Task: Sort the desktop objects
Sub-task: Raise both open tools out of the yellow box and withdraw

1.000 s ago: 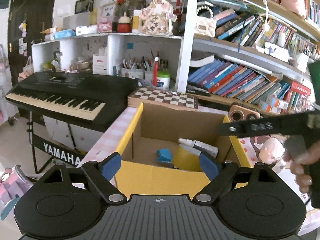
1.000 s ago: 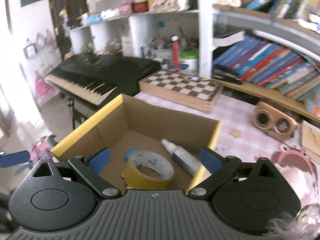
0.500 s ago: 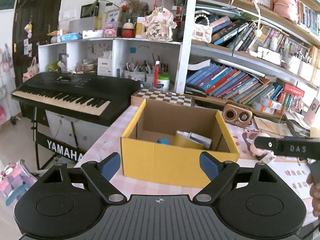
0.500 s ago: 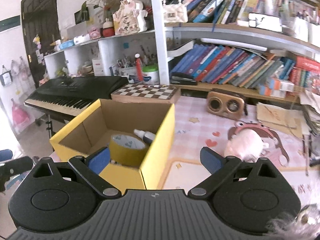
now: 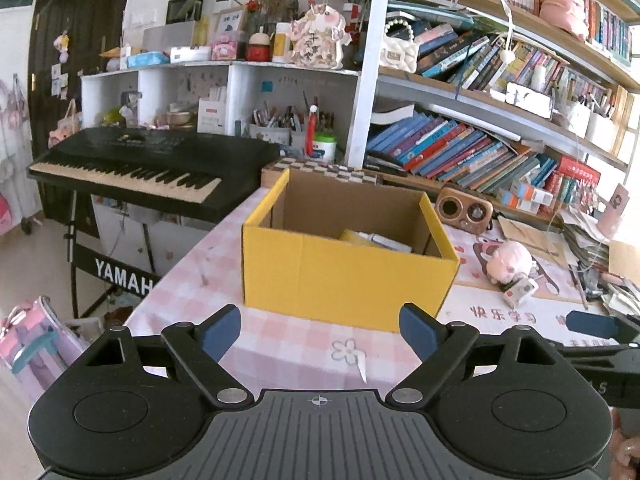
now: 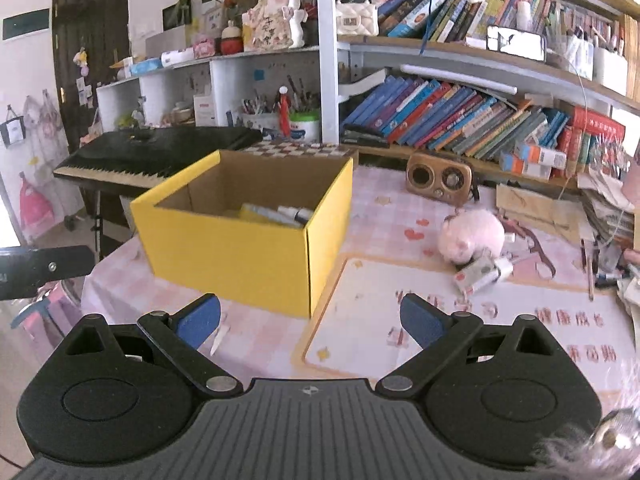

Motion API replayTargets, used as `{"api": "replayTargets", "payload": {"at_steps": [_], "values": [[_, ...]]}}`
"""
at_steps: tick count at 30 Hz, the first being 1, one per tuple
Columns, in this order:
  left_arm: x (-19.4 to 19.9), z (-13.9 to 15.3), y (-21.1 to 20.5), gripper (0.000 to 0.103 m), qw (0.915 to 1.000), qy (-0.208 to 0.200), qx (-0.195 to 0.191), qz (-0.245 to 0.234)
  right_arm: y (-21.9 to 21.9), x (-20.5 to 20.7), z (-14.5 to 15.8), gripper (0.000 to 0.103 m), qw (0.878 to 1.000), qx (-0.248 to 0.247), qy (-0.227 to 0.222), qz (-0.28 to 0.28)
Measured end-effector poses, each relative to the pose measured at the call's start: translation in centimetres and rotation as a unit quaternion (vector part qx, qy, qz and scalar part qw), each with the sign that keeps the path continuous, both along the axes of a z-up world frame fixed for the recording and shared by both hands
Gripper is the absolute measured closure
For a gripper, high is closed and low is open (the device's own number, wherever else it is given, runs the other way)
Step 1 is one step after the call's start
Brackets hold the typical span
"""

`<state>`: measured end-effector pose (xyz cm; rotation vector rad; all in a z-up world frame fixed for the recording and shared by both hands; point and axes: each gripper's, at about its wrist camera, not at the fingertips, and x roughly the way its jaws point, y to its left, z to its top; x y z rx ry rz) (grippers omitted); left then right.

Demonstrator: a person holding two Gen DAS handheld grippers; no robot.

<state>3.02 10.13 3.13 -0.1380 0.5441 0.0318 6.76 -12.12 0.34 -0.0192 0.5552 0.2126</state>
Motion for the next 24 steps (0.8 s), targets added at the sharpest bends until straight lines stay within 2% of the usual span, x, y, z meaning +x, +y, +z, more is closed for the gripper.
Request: {"api": "replayTargets", "payload": {"at_steps": [13, 24], "values": [[-1.9, -1.9, -1.6, 0.014, 0.9992, 0.032, 0.005, -0.021, -0.1, -3.6, -2.2, 0.006, 0.999, -0.005, 0.034, -0.004], [-2.2, -3.1, -2.6, 0.014, 0.9975, 0.056, 0.001, -0.043, -0.8, -4.5, -2.8, 0.006, 0.998, -0.005, 0.051, -0.024]]}}
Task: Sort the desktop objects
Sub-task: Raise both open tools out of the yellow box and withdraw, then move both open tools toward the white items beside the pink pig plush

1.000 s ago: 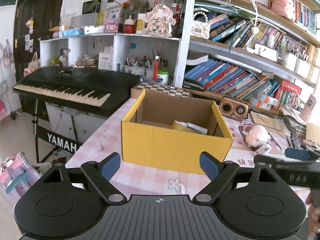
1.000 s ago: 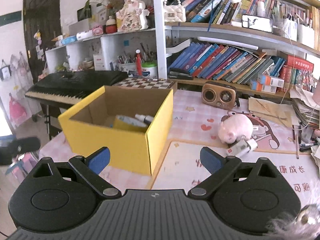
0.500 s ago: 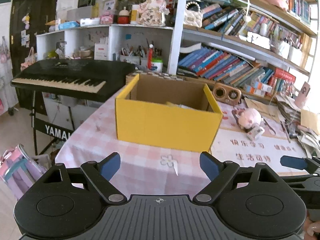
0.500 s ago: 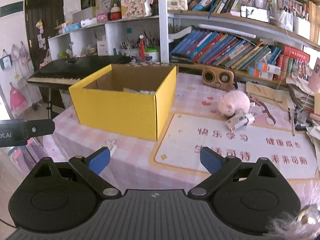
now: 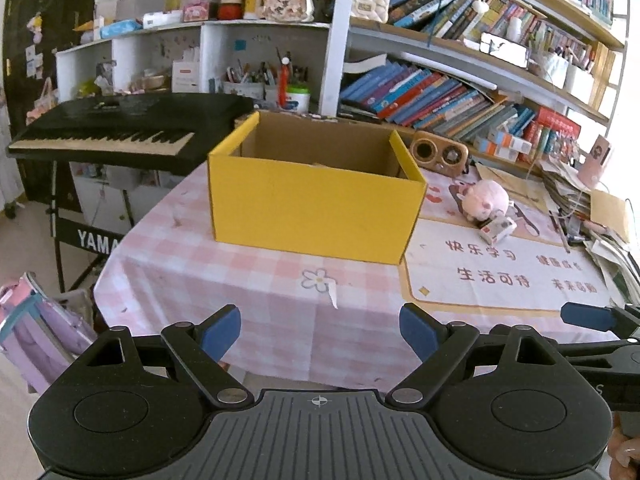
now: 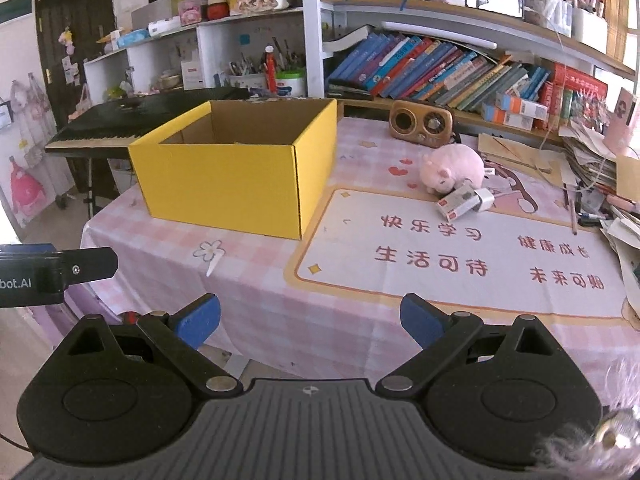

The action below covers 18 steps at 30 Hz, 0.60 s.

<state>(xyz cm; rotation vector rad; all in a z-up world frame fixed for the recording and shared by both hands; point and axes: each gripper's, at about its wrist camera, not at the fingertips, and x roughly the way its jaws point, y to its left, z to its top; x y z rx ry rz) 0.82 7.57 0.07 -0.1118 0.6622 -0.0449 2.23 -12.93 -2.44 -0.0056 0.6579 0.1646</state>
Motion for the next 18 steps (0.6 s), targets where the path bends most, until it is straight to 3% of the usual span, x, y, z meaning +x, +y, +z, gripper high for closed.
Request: {"api": "replayTargets", "payload": {"at_steps": [18], "values": [[1.9, -1.1, -4.2, 0.014, 0.9970, 0.024, -0.009, -0.073, -3.8, -0.3, -0.9, 0.006, 0.998, -0.005, 0.022, -0.064]]}}
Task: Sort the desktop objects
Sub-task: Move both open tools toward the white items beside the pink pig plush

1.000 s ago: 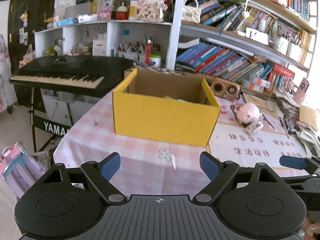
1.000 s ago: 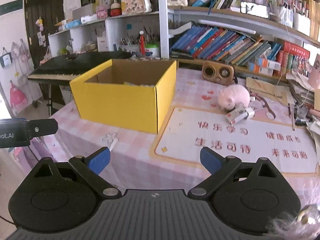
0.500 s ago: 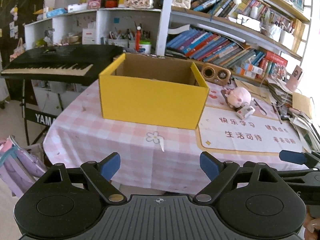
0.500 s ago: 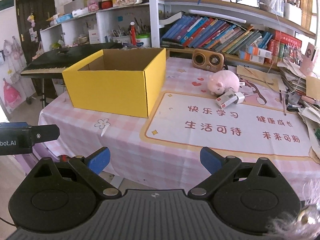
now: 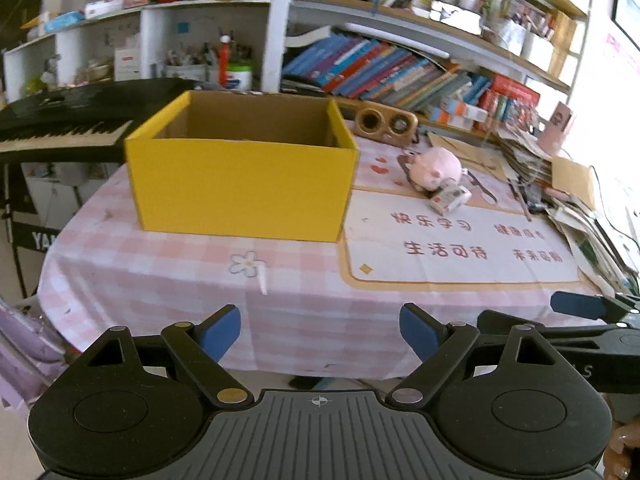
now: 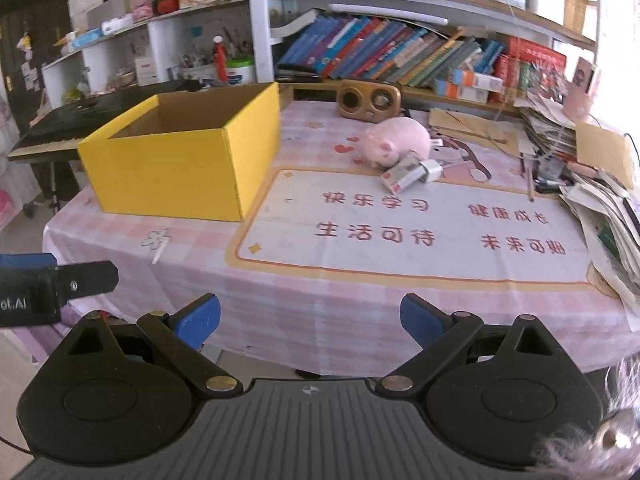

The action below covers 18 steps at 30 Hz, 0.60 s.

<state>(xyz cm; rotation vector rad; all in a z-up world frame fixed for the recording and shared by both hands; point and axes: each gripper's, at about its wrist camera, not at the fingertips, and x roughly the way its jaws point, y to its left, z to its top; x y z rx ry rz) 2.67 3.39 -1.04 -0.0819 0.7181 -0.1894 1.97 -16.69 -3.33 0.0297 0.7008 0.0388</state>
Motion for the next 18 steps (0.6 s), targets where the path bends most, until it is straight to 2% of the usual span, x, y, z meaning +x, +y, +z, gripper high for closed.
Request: {"api": "replayTargets", "payload": {"at_steps": [18], "values": [[4.8, -0.7, -6.4, 0.014, 0.9990, 0.023, 0.003, -0.039, -6.2, 3.6, -0.8, 0.006, 0.999, 0.008, 0.027, -0.033]]}}
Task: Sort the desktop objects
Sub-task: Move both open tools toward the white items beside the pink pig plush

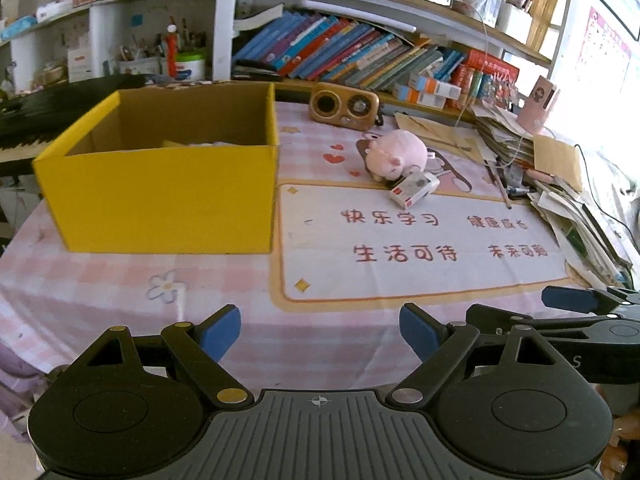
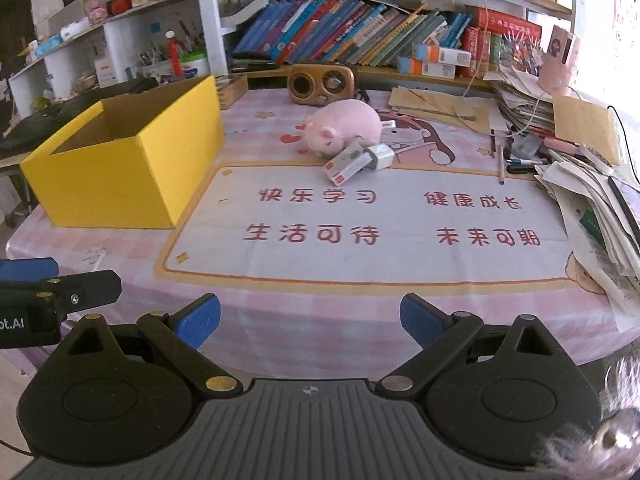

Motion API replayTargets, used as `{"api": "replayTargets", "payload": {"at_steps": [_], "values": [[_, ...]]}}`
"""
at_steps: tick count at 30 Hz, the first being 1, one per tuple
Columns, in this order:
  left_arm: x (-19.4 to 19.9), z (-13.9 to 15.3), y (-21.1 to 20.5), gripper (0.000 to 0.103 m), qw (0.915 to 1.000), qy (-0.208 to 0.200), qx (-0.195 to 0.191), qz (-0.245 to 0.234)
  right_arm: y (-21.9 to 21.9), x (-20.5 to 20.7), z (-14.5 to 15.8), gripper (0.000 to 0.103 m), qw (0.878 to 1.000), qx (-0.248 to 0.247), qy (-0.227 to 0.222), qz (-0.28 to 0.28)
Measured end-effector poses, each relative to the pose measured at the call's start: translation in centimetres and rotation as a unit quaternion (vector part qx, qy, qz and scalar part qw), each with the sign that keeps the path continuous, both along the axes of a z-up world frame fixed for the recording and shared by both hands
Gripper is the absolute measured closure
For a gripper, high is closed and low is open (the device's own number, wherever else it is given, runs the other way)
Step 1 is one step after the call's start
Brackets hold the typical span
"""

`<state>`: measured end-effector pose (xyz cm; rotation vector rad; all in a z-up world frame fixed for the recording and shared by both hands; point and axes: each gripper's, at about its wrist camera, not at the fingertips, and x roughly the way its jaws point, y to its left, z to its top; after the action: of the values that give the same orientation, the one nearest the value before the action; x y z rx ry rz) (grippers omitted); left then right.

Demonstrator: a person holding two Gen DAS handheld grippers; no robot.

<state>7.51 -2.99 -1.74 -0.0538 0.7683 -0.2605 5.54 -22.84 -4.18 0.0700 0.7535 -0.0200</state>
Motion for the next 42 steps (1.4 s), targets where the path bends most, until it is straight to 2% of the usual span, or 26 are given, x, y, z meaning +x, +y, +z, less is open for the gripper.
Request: {"api": "replayTargets", "payload": {"at_steps": [12, 19, 33, 42], "values": [[4.8, -0.3, -5.5, 0.014, 0.9997, 0.001, -0.013, -0.019, -5.5, 4.2, 0.2, 0.006, 1.000, -0.011, 0.006, -0.011], [6.8, -0.5, -8.4, 0.014, 0.9998, 0.004, -0.018, -0.012, -8.8, 6.6, 0.2, 0.006, 1.000, -0.017, 0.007, -0.008], [9.5, 0.1, -11.0, 0.014, 0.9994, -0.002, 0.002, 0.034, -12.8, 10.8, 0.2, 0.006, 1.000, 0.006, -0.001, 0.030], [11.4, -0.1, -12.7, 0.016, 0.9997, -0.009, 0.005, 0.022, -14.8, 13.8, 0.5, 0.006, 0.999, 0.027, -0.016, 0.045]]}}
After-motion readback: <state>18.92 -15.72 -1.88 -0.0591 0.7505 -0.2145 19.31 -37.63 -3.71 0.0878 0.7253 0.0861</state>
